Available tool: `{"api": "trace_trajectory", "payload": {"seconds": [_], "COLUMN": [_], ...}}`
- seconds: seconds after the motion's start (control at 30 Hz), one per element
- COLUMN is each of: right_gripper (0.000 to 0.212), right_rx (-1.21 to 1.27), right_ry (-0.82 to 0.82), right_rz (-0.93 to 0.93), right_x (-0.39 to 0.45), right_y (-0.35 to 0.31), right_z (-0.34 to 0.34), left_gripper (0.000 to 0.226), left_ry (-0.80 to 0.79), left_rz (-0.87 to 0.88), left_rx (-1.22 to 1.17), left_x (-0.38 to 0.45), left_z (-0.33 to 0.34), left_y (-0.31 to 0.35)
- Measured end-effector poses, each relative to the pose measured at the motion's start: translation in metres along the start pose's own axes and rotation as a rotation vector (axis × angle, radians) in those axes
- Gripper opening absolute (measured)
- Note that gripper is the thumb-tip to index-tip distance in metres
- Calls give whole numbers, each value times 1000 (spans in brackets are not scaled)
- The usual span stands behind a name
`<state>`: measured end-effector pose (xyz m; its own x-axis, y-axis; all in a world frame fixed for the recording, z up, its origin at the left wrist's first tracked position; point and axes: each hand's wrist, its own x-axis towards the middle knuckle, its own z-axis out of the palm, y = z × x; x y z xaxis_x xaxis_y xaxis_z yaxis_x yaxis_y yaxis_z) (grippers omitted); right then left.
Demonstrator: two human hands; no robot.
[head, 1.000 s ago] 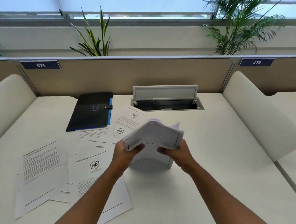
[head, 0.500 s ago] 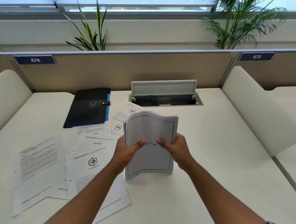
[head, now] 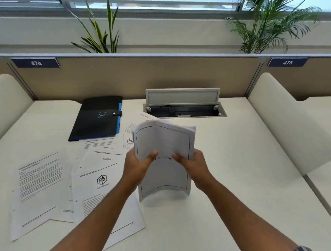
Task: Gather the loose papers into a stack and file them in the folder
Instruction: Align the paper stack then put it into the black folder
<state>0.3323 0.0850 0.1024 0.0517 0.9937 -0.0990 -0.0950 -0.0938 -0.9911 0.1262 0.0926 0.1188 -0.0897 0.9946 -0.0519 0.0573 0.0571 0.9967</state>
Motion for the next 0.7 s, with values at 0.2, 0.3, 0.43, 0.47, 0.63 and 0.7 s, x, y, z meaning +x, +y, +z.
{"api": "trace_trajectory", "payload": {"seconds": [0.2, 0.3, 0.43, 0.47, 0.63, 0.7], "right_gripper": [17, 10, 13, 16, 11, 19], "right_rx": [-5, -72, 3, -19, -94, -46], "right_ry": [171, 200, 235, 215, 182, 222], "right_rz": [-60, -65, -137, -124, -39, -50], "right_x": [1, -4, -2, -3, -9, -9], "right_y": [-3, 2, -3, 0, 9, 7], "right_z": [-7, 2, -8, -11, -17, -12], "left_gripper": [33, 34, 25, 26, 19, 22], "left_ry": [-5, 26, 101, 67, 17, 17], "left_rz": [26, -15, 47, 51, 52, 38], "left_rx": [-110, -51, -31, 21, 103, 115], "left_x": [-8, -13, -8, -9, -10, -9], "left_z": [1, 16, 11, 9, 10, 11], "left_y": [-5, -8, -9, -12, -16, -15]}}
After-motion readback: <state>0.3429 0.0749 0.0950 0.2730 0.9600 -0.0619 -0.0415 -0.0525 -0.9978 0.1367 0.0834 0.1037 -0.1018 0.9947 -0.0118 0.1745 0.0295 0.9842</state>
